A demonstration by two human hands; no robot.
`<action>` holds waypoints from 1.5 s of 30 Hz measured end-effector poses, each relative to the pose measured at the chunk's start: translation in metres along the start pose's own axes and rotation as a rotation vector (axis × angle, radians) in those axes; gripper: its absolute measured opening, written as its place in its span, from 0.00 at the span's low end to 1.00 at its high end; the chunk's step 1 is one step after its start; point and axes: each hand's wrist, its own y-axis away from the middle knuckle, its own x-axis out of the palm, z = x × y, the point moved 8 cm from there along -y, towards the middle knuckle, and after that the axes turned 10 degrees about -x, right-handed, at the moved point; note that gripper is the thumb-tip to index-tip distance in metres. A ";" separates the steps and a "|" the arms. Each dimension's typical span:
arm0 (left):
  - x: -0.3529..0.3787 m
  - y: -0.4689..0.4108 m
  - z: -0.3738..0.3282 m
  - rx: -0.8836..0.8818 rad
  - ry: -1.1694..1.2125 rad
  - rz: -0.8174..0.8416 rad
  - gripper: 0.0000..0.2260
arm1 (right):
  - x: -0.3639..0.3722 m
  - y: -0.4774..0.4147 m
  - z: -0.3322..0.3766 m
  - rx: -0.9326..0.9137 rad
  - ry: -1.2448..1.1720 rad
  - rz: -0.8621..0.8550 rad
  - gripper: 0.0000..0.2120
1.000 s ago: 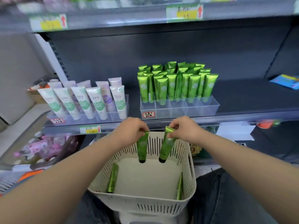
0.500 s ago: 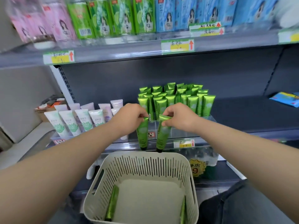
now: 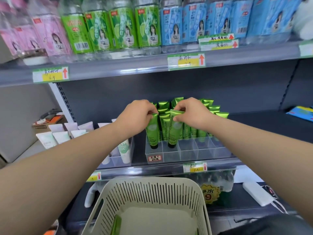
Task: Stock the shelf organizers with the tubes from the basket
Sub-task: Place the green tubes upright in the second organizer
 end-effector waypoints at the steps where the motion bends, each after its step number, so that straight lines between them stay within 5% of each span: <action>1: 0.003 -0.002 0.003 -0.003 0.001 0.000 0.11 | 0.004 -0.003 -0.003 0.005 -0.007 0.002 0.16; 18: 0.066 -0.026 0.043 -0.049 0.027 0.062 0.12 | 0.070 -0.033 -0.035 -0.024 -0.012 0.138 0.17; 45: 0.086 -0.022 0.059 -0.120 0.054 0.048 0.12 | 0.091 -0.035 -0.042 -0.035 -0.133 0.035 0.14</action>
